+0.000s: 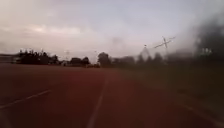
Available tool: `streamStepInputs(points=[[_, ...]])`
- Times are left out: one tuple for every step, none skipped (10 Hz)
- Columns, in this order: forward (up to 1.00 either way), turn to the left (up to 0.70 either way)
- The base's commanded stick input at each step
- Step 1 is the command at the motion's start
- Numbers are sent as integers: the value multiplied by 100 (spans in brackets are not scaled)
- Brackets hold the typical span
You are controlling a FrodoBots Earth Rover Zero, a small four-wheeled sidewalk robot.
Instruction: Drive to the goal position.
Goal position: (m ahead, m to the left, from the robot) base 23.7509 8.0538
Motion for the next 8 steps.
streamStepInputs(points=[[70,0],[70,0],[70,0],[70,0],[70,0],[70,0],[70,-2],[70,0]])
